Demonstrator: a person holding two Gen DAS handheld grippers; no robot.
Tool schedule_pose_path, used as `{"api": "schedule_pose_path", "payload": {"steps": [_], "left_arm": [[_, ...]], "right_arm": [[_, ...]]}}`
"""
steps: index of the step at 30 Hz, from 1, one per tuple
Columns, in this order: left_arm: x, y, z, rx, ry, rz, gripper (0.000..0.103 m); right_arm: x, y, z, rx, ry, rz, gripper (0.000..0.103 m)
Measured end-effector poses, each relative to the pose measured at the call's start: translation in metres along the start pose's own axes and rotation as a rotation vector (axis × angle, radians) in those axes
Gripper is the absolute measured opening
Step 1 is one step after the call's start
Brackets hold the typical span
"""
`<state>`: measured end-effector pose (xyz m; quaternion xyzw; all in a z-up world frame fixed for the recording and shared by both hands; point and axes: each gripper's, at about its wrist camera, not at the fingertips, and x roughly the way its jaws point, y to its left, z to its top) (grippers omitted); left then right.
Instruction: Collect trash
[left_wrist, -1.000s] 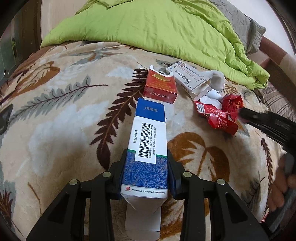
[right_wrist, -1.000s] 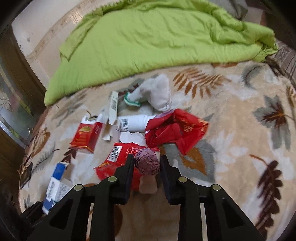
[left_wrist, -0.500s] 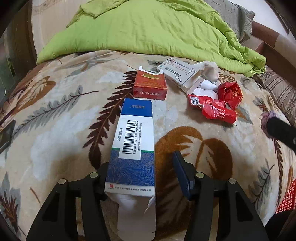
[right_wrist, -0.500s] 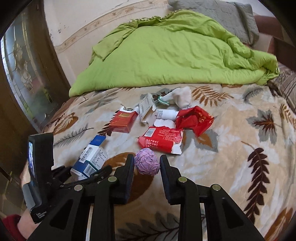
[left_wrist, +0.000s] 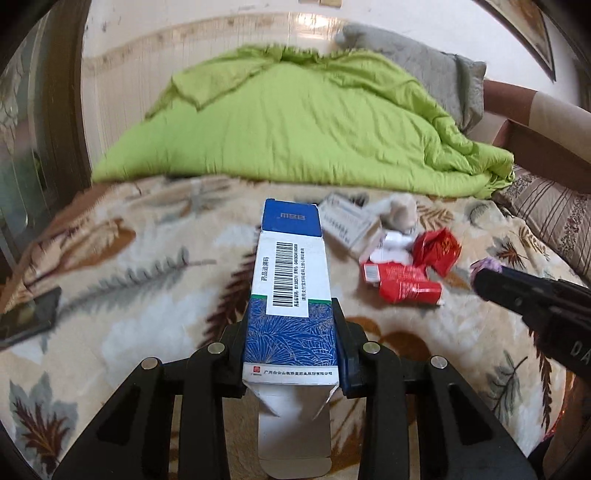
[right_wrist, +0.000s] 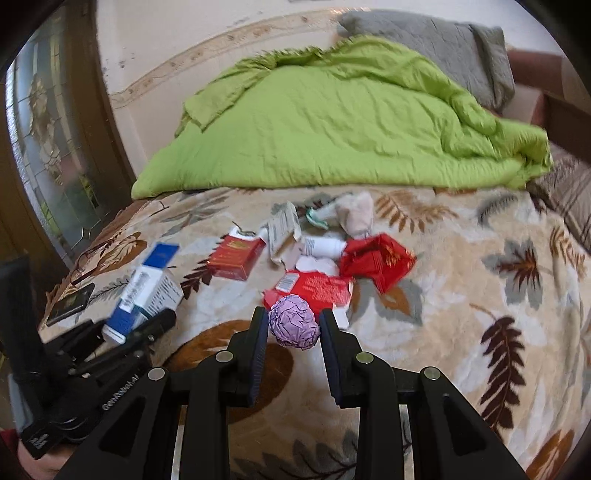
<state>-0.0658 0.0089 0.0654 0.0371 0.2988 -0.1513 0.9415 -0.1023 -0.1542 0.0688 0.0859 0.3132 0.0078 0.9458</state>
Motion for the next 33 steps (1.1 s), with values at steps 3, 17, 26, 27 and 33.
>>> {"api": "schedule_pose_path", "payload": {"steps": [3, 17, 26, 27, 33], "left_arm": [[0.001, -0.002, 0.002, 0.008, -0.003, 0.011, 0.033], [0.004, -0.005, 0.001, 0.033, -0.002, 0.057, 0.033], [0.004, -0.010, -0.001, 0.067, -0.009, 0.074, 0.033], [0.004, -0.010, -0.001, 0.069, -0.010, 0.074, 0.033], [0.003, -0.011, -0.002, 0.078, -0.012, 0.077, 0.033]], "right_arm": [[0.000, 0.004, 0.000, -0.021, -0.010, 0.007, 0.031], [0.009, -0.001, 0.004, 0.015, 0.005, 0.039, 0.031], [0.008, -0.002, 0.004, 0.021, 0.004, 0.041, 0.031], [0.008, -0.002, 0.004, 0.023, 0.003, 0.041, 0.031], [0.007, -0.003, 0.004, 0.026, 0.003, 0.044, 0.031]]}}
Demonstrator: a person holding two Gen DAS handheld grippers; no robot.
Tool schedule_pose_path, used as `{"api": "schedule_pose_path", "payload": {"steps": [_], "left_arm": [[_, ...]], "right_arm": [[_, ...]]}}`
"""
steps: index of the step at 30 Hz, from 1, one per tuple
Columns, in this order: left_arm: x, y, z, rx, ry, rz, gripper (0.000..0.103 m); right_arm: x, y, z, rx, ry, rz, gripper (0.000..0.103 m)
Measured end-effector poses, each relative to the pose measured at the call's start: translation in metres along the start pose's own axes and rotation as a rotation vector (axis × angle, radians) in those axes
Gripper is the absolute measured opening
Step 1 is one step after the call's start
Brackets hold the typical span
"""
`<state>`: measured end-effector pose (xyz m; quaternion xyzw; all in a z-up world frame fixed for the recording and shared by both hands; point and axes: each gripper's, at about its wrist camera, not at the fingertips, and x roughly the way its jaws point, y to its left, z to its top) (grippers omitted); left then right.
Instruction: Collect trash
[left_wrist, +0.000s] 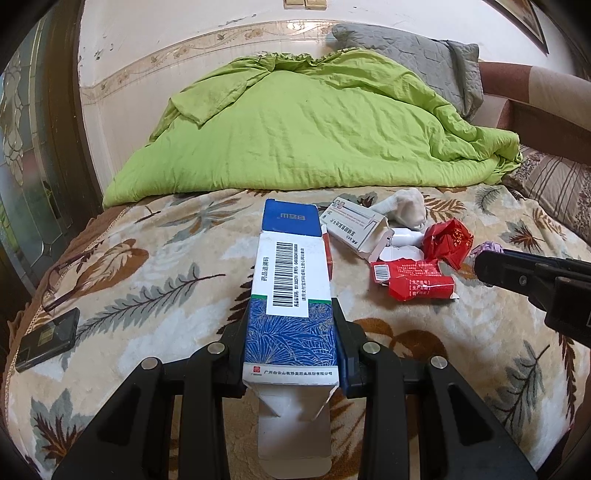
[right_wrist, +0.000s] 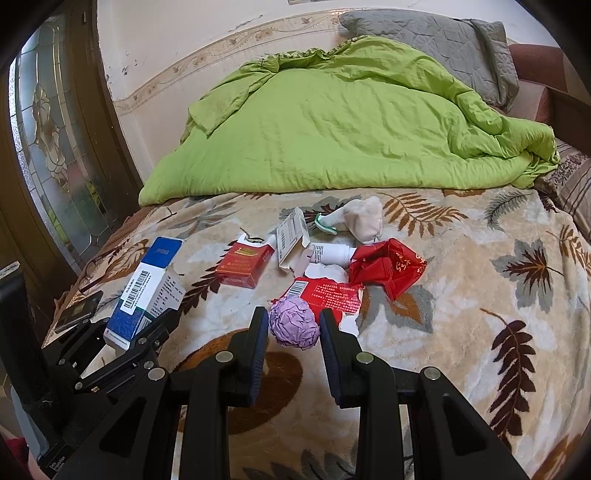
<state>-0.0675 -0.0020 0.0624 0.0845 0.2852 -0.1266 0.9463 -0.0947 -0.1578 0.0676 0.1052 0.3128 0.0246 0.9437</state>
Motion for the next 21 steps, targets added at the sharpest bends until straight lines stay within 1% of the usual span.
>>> {"api": "schedule_pose_path", "payload": {"steps": [9, 16, 21], "left_arm": [[-0.001, -0.003, 0.000, 0.003, -0.003, -0.012, 0.033], [-0.012, -0.009, 0.000, 0.003, -0.011, -0.037, 0.033], [-0.036, -0.018, -0.002, -0.003, -0.024, -0.111, 0.033]], "right_arm": [[-0.001, -0.002, 0.000, 0.015, -0.002, 0.001, 0.031], [-0.009, -0.012, 0.001, 0.089, -0.011, 0.016, 0.031], [-0.031, -0.021, -0.005, 0.130, -0.036, 0.024, 0.031]]}}
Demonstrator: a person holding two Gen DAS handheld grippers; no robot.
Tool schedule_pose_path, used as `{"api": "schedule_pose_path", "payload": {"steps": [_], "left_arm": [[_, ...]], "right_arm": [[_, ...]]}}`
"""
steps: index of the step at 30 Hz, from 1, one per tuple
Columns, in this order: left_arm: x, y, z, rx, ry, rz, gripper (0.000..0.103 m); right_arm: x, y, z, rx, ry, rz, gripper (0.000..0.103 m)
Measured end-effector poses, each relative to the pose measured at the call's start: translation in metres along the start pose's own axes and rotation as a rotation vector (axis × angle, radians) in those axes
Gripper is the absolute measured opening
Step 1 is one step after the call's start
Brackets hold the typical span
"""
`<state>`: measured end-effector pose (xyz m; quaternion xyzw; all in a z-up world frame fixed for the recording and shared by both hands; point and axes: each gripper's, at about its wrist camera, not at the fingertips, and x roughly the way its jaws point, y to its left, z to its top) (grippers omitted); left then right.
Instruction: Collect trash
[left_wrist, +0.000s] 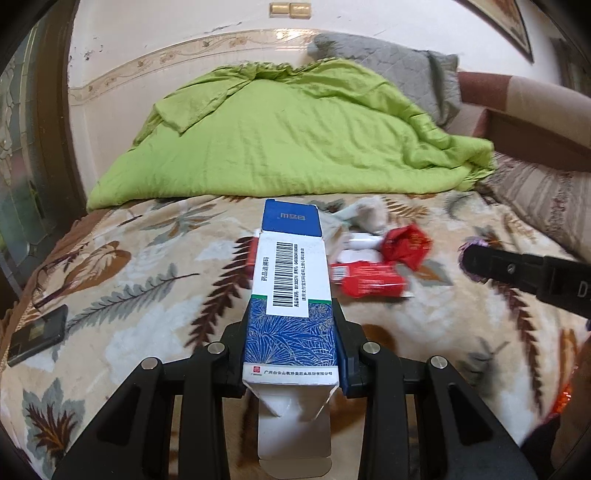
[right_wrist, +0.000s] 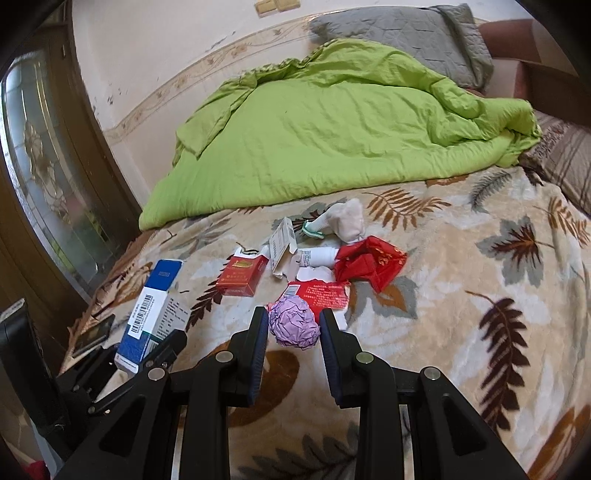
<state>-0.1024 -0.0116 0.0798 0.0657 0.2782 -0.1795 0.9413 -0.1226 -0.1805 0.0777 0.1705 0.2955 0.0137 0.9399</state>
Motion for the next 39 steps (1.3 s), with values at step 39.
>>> {"api": "schedule_pose_path", "payload": {"steps": [39], "left_arm": [[-0.103, -0.343, -0.024, 0.317, 0.277, -0.913, 0.052]], "right_arm": [[-0.327, -0.256, -0.111, 0.536, -0.185, -0.308, 0.037]]}}
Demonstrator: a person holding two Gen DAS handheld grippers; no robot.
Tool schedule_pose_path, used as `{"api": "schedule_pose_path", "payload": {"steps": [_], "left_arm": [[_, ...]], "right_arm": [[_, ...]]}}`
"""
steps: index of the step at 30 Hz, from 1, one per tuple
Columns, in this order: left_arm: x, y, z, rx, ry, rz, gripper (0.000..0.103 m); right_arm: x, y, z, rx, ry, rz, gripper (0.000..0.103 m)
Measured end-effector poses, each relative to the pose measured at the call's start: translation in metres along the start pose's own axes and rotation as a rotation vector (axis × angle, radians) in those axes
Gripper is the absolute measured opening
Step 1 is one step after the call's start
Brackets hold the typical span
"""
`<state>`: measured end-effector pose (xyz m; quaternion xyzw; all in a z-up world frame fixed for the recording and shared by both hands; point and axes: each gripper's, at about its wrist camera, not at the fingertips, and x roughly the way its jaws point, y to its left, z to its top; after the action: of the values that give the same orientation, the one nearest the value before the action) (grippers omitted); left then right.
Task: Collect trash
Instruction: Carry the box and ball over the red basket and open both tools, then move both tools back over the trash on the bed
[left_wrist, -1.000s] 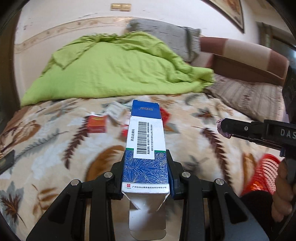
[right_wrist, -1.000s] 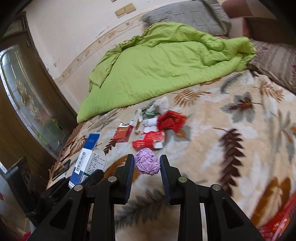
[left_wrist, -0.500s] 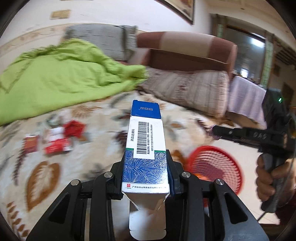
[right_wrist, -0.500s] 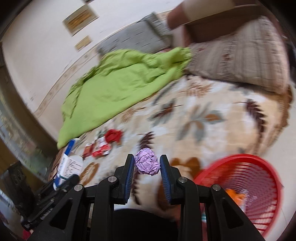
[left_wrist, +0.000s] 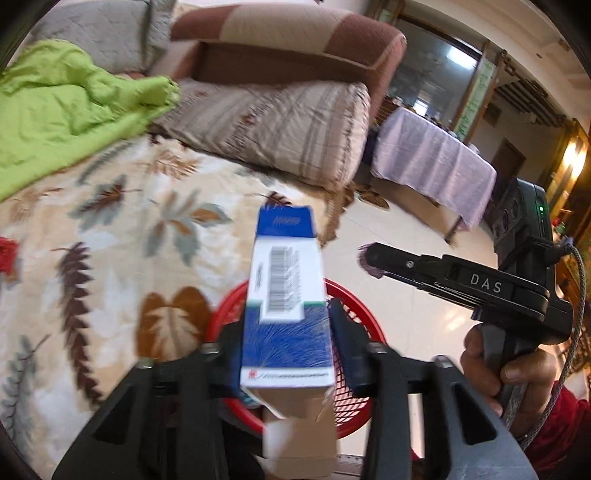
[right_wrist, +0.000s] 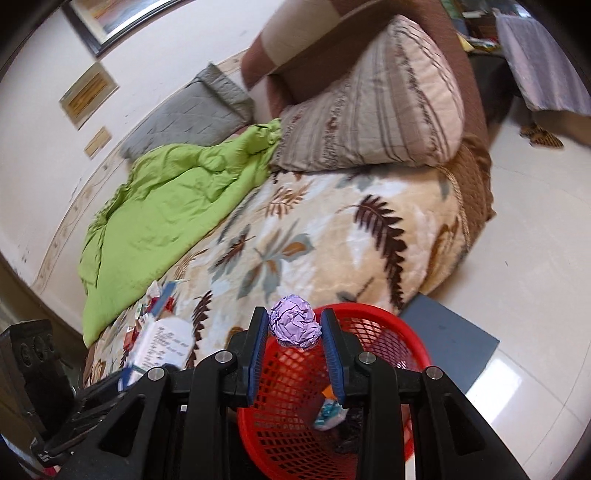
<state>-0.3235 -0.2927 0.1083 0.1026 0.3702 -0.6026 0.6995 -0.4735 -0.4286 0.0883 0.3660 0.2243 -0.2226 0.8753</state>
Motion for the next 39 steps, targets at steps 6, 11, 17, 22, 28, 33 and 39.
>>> {"api": "schedule_pose_path", "payload": {"steps": [6, 11, 17, 22, 28, 33, 39], "left_arm": [[-0.006, 0.007, -0.002, -0.031, -0.019, 0.002, 0.065], [-0.026, 0.029, -0.007, -0.057, -0.046, 0.063, 0.065], [-0.058, 0.067, -0.019, -0.100, -0.071, 0.168, 0.065], [-0.088, 0.111, -0.033, -0.170, -0.100, 0.249, 0.066], [-0.121, 0.179, -0.051, -0.284, -0.133, 0.375, 0.066], [-0.152, 0.244, -0.063, -0.399, -0.177, 0.493, 0.066], [-0.183, 0.323, -0.087, -0.580, -0.239, 0.591, 0.066]], "right_arm": [[-0.003, -0.016, 0.003, 0.043, -0.019, -0.017, 0.058], [0.004, -0.007, 0.005, 0.036, -0.004, 0.022, 0.058], [0.024, 0.034, -0.004, -0.033, 0.040, 0.098, 0.058], [0.050, 0.078, -0.015, -0.116, 0.103, 0.152, 0.060], [0.088, 0.137, -0.031, -0.218, 0.176, 0.211, 0.062], [0.126, 0.183, -0.048, -0.299, 0.252, 0.240, 0.063], [0.185, 0.251, -0.051, -0.474, 0.296, 0.257, 0.067]]}}
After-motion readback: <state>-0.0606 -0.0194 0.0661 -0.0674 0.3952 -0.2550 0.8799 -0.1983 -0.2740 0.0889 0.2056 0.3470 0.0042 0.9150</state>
